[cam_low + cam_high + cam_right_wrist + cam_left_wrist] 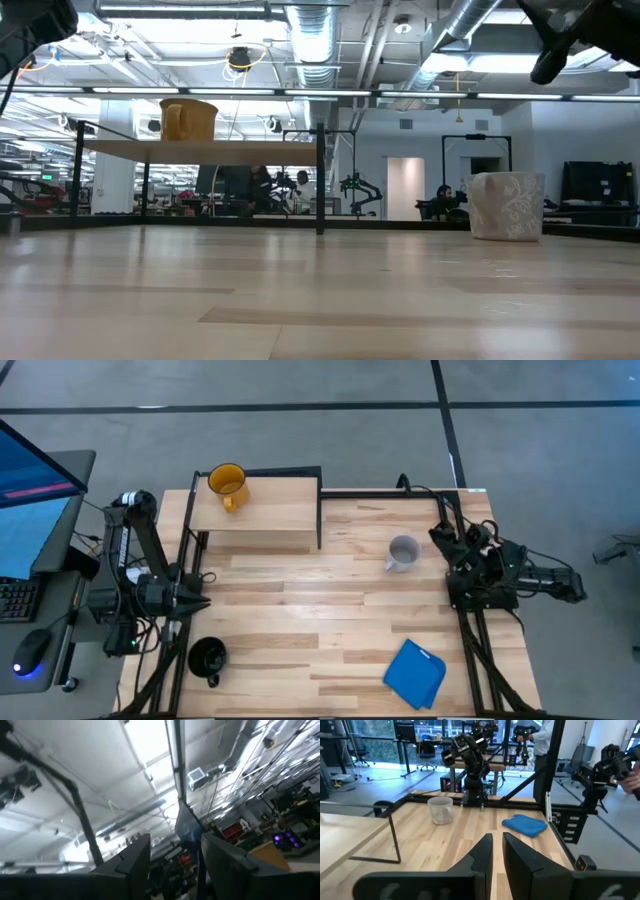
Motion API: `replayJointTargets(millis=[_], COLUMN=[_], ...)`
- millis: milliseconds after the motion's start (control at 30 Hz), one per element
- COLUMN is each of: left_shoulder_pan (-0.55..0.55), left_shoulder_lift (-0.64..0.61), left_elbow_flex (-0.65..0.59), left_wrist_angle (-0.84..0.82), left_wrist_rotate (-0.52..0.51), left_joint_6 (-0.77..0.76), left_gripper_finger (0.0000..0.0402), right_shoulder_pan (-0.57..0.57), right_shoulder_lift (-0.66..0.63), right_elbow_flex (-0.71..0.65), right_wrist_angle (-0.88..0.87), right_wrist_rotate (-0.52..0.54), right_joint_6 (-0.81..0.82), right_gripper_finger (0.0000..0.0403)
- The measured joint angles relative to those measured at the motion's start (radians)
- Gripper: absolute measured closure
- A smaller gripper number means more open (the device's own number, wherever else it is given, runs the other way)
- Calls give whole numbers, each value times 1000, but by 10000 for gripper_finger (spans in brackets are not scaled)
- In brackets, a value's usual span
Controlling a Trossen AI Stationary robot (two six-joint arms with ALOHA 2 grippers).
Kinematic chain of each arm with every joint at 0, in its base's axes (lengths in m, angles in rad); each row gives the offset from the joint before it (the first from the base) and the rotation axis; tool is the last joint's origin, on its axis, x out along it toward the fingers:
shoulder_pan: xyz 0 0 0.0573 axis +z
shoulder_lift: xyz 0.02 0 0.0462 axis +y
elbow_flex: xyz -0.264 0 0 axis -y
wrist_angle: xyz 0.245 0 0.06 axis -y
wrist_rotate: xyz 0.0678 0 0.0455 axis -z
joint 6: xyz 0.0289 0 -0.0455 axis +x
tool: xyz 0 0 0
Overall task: Stack small to large cups/mugs on shelf
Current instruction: Put the gray mug on the shelf
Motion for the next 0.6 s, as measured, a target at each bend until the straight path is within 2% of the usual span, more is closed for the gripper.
replayJointTargets(millis=[233, 433, 500, 600], left_shoulder_pan=[1, 1, 1, 1], left_shoulder_lift=[0, 0, 0, 0], left_elbow_flex=[0, 0, 0, 0], left_wrist_angle=[6, 4, 3, 0], left_wrist_rotate=[-3, 21, 24, 26], left_joint_6=[50, 133, 136, 155], left_gripper_finger=[370, 370, 370, 370], right_shoulder_pan=[16, 60, 66, 66], right_shoulder_lift=[93, 346, 431, 529], right_elbow_flex=[69, 254, 336, 473], right_wrist_angle=[-46, -67, -126, -342], right_wrist_rotate=[-5, 47, 84, 167], right_joint_6=[-59, -239, -276, -279], right_gripper_finger=[202, 202, 202, 202])
